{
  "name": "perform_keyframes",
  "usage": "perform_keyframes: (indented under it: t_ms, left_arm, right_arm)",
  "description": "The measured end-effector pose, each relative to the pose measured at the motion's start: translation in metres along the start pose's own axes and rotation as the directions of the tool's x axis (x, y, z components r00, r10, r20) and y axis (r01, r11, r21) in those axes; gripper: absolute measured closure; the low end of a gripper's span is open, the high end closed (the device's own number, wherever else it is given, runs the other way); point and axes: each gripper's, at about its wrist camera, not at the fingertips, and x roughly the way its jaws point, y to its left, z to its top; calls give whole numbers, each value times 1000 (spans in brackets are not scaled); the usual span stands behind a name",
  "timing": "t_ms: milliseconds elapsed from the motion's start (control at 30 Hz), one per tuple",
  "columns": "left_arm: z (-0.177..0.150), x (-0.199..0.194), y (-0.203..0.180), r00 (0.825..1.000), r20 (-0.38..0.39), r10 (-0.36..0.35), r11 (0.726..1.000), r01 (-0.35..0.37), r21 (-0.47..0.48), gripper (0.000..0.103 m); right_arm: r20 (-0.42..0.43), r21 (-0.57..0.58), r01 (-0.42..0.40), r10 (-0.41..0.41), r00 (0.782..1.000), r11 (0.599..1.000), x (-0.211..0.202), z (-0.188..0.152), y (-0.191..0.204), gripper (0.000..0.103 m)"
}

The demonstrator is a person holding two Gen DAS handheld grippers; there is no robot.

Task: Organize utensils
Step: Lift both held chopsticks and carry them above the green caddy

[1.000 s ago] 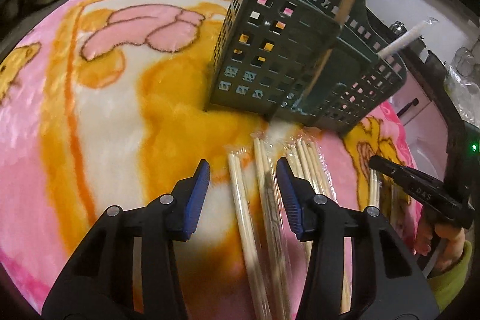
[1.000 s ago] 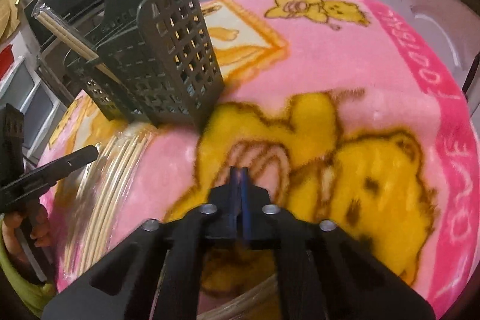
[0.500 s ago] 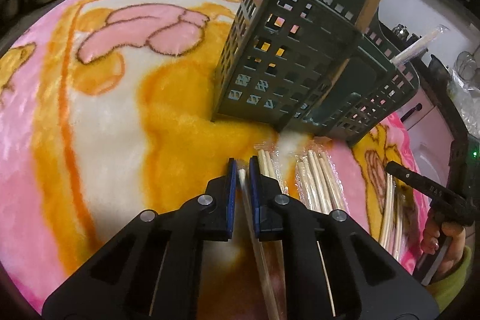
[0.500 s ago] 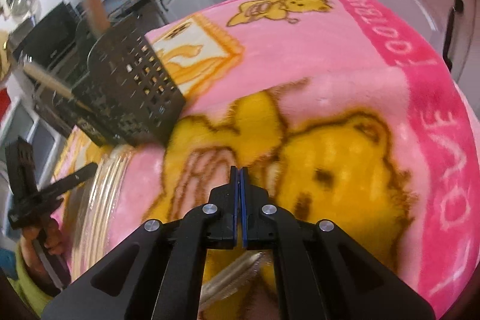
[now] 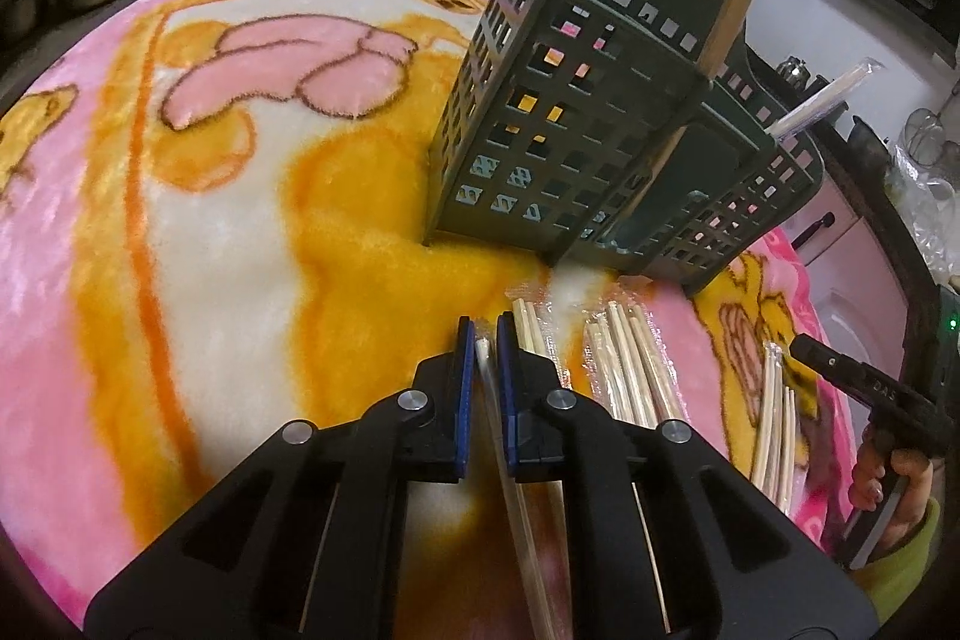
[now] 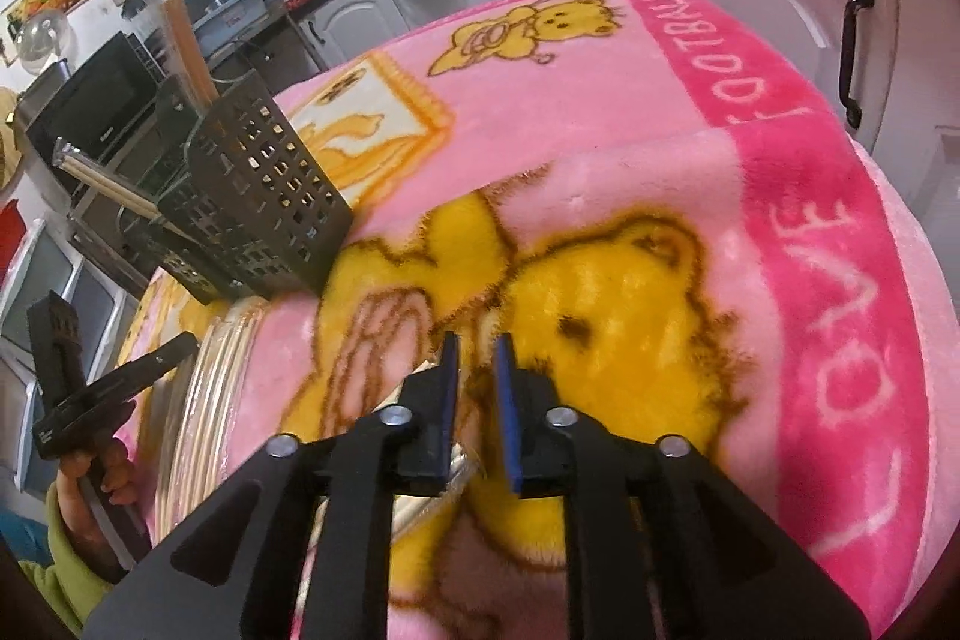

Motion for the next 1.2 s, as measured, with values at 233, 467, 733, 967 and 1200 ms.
perform_keyframes:
  t_ms: [233,467,733,967,1200]
  left_arm:
    - [0,-3,-4,1000,13,-1,1000,1,12,99]
    - [-1,-5,-6,1000,13,-11,1000,11,14,99]
    - [-1,-6,-6,1000,14,-20,1000,20,12,99]
    - [0,-10,-8,999,24,-25,1000,24,13,99]
    - [6,-27,-20,997,65,-43,999,41,36,99]
  right_arm:
    - [-21,-64,-23,21,1000,998,3,-1,23,74]
    - [-101,-117,5,-17,995,993,39,17,18,63]
    - [-121,-190,-65,42,992,980,35,27,18,102]
    - [-57,-197,-110,101,993,974,13,45,29,102]
    - [28,-192,-167,175,984,967,-22,49,53,102]
